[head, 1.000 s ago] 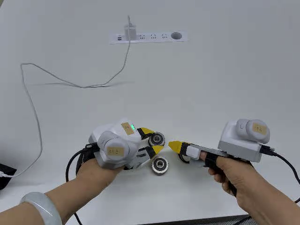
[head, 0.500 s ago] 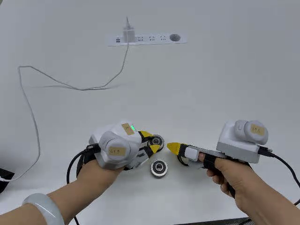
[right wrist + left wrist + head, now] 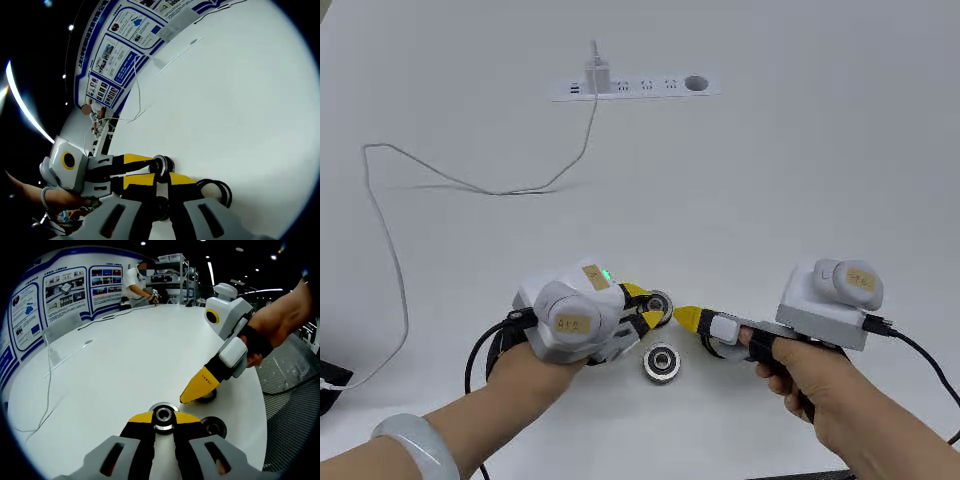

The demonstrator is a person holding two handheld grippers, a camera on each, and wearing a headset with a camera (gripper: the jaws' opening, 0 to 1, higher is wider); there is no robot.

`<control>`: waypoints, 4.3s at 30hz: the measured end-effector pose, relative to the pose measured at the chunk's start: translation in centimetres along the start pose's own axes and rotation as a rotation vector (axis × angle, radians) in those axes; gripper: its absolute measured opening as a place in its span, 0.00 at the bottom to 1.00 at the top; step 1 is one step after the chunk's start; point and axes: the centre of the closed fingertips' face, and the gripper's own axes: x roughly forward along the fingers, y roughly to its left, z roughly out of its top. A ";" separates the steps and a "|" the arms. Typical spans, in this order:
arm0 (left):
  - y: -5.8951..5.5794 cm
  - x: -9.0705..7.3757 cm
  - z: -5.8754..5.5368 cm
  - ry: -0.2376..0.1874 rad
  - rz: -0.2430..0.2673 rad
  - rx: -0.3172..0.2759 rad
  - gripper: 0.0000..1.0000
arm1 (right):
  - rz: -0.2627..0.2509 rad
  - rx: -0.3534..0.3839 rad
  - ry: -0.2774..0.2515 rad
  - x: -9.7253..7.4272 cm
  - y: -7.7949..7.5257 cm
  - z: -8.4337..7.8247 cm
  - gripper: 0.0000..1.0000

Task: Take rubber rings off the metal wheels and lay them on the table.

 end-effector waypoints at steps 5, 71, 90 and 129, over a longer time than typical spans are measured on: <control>0.0 0.0 0.0 -0.001 -0.002 -0.003 0.14 | 0.001 0.016 0.003 0.3 -0.1 -0.1 0.12; -0.1 0.0 0.0 0.001 -0.003 -0.004 0.13 | 0.072 0.155 0.009 0.9 -0.5 -0.2 0.04; -0.1 0.0 0.0 0.001 -0.004 -0.005 0.13 | 0.057 0.136 0.014 0.9 -0.5 -0.2 0.02; 0.0 0.0 0.0 -0.006 -0.010 -0.005 0.13 | 0.116 0.089 0.017 1.3 1.6 0.3 0.01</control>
